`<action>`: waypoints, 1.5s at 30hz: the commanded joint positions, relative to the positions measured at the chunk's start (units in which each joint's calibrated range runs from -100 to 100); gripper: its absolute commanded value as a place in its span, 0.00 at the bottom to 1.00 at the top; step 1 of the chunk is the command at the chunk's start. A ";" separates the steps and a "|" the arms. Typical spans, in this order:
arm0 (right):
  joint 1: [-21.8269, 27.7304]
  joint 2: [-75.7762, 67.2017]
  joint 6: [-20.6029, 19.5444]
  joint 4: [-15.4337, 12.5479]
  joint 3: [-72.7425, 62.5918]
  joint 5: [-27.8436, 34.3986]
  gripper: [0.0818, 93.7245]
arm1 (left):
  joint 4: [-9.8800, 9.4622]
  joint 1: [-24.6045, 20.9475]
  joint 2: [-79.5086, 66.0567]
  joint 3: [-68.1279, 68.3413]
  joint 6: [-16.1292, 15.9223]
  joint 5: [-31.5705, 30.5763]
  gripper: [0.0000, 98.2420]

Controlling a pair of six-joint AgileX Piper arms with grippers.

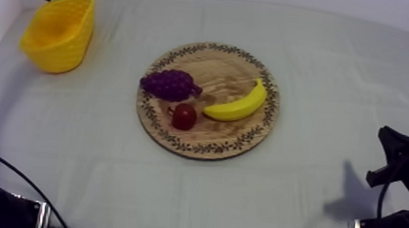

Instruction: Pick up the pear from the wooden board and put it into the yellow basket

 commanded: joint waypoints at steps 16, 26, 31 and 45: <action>0.01 -0.04 0.04 -0.01 0.00 0.01 0.00 | -0.86 -6.58 6.52 -1.52 -1.51 -1.78 0.31; 0.01 -0.04 0.04 -0.01 0.00 0.01 0.00 | 0.05 -7.67 17.05 -6.20 -1.65 -4.16 0.36; 0.01 -0.04 0.04 -0.01 0.00 0.01 0.00 | 0.12 -7.84 23.05 -9.73 -1.91 -4.70 0.36; 0.01 -0.04 0.04 -0.01 0.00 0.01 0.00 | 1.85 -7.62 32.26 -16.30 -3.00 -6.60 0.45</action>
